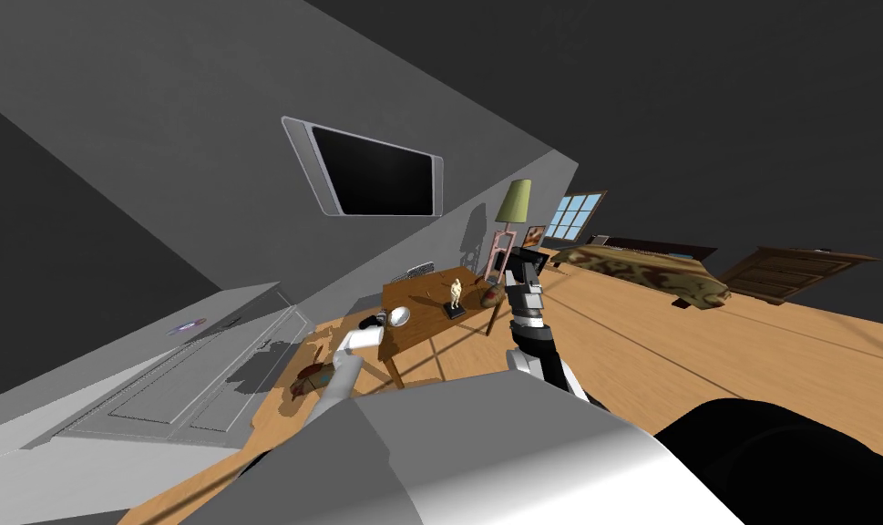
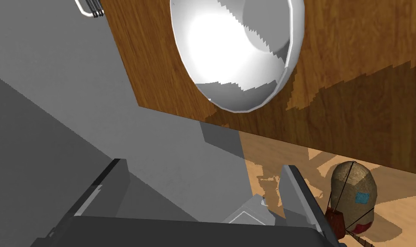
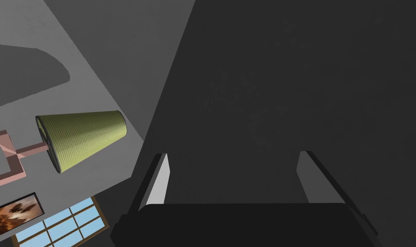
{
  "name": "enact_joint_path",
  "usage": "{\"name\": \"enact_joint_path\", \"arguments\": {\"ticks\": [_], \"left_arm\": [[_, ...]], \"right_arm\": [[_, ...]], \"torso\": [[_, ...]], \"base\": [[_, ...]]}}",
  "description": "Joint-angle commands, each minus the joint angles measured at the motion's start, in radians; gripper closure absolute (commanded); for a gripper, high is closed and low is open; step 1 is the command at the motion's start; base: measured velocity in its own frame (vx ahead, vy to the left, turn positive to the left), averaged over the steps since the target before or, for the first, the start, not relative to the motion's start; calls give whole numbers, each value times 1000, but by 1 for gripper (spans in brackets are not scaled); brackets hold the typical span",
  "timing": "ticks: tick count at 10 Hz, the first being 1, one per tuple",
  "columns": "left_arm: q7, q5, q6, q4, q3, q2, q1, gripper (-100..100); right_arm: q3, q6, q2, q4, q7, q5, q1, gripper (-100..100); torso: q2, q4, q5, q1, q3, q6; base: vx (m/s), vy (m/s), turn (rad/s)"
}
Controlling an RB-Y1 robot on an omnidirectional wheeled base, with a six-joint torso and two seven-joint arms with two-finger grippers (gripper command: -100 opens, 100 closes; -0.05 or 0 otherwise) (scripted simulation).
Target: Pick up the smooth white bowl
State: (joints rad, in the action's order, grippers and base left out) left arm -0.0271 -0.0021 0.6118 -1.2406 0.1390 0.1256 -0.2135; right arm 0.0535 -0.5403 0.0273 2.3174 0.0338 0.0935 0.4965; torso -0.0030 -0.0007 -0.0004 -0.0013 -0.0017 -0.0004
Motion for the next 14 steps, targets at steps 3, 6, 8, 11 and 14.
{"name": "enact_joint_path", "arguments": {"ticks": [3,6,8,11,14], "left_arm": [[4,15,92,58,5,-16,-21,-100],[8,25,146,102,9,-28,-36,-100],[10,29,167,121,11,-33,-42,-100],[14,38,215,168,13,-50,-42,-100],[14,36,174,189,9,-50,-35,-100]], "right_arm": [[0,0,0,0,0,0,0,0],[0,0,0,0,0,0,0,0],[0,0,0,0,0,0,0,0],[0,0,0,0,0,0,0,0],[0,0,0,0,0,0,0,0]], "torso": [[-1,0,0,0,-1,0],[0,0,0,1,0,0],[-3,-1,0,0,-1,0],[-1,0,0,2,-1,0],[2,0,0,1,1,0]], "base": [[63,-14,-18],[53,-10,-21],[81,-6,-13],[65,3,-19],[22,-1,-1]]}}
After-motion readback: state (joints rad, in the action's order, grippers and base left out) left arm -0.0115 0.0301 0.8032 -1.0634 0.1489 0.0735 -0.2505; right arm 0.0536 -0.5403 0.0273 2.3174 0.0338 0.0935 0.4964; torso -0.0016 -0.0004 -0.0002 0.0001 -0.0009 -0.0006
